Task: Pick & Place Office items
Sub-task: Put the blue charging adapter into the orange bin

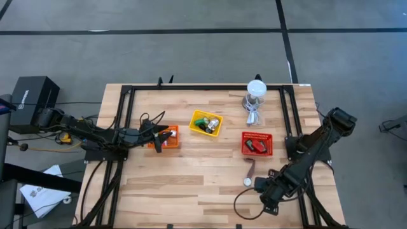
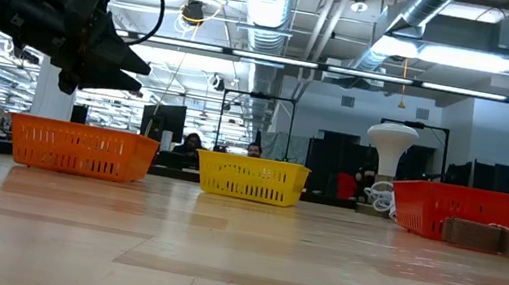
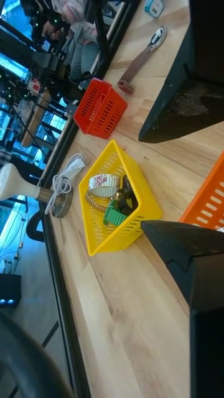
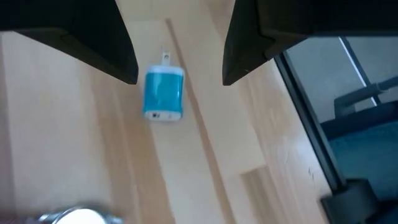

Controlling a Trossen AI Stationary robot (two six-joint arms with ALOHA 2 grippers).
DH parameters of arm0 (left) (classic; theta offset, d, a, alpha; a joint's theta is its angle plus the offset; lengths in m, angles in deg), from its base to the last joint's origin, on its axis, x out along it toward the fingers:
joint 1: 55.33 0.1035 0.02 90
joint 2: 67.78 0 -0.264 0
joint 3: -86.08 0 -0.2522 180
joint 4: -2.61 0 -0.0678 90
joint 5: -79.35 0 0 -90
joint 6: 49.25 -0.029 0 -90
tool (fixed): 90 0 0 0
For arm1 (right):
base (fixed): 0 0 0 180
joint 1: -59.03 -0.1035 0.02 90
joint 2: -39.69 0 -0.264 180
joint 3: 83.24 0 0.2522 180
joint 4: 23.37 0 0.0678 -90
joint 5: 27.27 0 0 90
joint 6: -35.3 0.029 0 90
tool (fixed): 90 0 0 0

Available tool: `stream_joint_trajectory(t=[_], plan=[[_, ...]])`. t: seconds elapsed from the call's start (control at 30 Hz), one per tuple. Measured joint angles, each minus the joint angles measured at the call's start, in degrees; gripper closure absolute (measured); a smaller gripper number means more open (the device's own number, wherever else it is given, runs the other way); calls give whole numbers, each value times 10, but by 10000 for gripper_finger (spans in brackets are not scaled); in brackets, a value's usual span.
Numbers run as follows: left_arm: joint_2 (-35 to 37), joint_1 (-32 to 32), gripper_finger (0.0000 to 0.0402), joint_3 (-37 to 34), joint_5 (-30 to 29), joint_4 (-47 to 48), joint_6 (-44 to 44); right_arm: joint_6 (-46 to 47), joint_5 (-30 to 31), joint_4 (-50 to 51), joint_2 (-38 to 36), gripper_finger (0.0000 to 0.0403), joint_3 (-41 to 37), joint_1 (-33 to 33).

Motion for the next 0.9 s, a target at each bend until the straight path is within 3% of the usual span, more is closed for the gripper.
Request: stream_joint_trajectory(t=[0.17,0.57,0.9], plan=[[0,0,192,0,0,0,0,0,2,0,1,177,0,-7],[0,0,192,0,0,-1,0,3,0,-17,114,177,0,-27],[0,0,192,0,0,-6,0,2,-1,-25,143,187,3,-26]])
